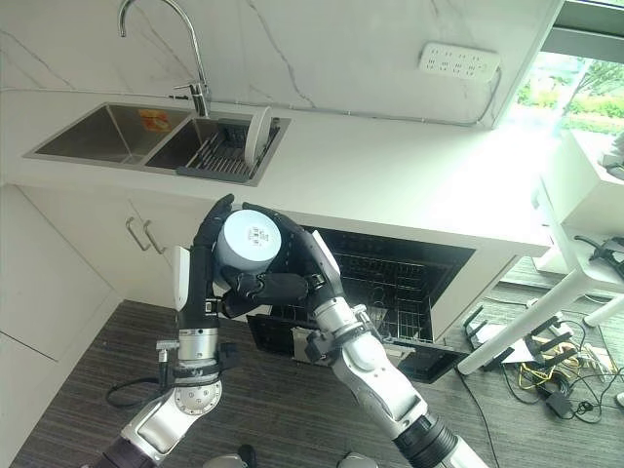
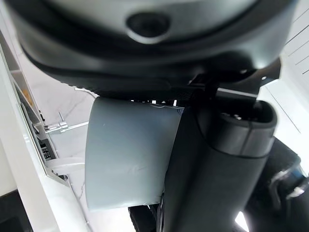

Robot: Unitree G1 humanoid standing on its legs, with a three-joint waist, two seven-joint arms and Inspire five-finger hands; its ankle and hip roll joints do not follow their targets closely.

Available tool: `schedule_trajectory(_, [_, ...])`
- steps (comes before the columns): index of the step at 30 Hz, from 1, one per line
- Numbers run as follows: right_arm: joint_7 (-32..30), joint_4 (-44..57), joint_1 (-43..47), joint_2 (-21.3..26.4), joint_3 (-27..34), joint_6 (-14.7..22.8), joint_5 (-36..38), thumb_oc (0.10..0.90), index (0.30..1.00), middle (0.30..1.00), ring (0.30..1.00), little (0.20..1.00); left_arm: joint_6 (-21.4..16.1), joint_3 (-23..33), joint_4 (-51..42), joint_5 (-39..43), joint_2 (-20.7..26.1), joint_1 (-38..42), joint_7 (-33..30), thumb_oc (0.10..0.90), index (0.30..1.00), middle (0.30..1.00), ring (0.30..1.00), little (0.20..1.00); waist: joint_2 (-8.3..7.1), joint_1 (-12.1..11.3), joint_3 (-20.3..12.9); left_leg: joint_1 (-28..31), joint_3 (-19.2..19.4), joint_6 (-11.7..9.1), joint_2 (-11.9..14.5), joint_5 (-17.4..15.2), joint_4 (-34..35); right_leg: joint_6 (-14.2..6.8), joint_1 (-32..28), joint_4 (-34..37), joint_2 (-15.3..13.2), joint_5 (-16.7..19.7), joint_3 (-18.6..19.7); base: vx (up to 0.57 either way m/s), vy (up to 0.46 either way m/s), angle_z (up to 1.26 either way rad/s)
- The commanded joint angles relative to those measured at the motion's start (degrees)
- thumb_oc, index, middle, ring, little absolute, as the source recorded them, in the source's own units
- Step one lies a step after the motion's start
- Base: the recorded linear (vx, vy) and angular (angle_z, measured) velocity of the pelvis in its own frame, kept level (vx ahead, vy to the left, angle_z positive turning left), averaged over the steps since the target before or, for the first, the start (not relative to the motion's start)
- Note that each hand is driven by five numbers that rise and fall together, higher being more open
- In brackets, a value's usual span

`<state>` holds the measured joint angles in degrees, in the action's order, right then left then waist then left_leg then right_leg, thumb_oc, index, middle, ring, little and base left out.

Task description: Place the dishes in the dishwasher.

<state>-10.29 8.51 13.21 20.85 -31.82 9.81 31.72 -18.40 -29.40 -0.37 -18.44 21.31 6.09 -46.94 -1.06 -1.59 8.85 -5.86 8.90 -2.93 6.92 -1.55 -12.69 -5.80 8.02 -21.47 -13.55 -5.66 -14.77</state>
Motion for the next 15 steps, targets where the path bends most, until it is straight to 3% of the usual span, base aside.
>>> schedule_trajectory(1, [-6.6, 4.0, 6.0, -4.7, 6.3, 11.9, 1.7, 0.400, 0.300, 0.300, 0.300, 0.300, -4.0, -1.9, -4.9, -5.6, 0.3, 6.8, -2.8, 0.800, 0.900, 0.900, 0.900, 0.900, -0.14, 0.2, -0.6, 1.4, -2.1, -0.5, 0.9, -11.2, -4.5, -2.8, -5.3, 4.3, 1.2, -4.8, 2.8, 0.00, 0.000, 0.00])
schedule_trajectory(7, [-12.6, 5.0, 3.4, -4.3, 10.5, 17.0, -2.0, 0.400, 0.300, 0.300, 0.300, 0.300, -0.7, -0.8, -4.5, -7.3, 0.7, 6.5, -4.4, 0.800, 0.900, 0.900, 0.900, 0.900, 0.52, 1.4, -0.6, 1.4, -1.5, -0.5, 1.0, -11.1, -4.5, -2.9, -5.1, 4.3, 1.3, -4.7, 3.1, 0.00, 0.000, 0.00])
schedule_trajectory(15, [-16.1, 4.7, 1.3, -3.7, 13.0, 20.5, -3.9, 0.400, 0.300, 0.300, 0.300, 0.300, 0.7, 0.2, -4.2, -8.1, 1.2, 6.2, -4.9, 0.800, 0.900, 0.900, 0.900, 0.900, 0.97, 2.1, -0.7, 1.6, -0.9, -0.5, 1.0, -11.0, -4.5, -2.9, -5.1, 4.3, 1.3, -4.6, 3.3, 0.00, 0.000, 0.00])
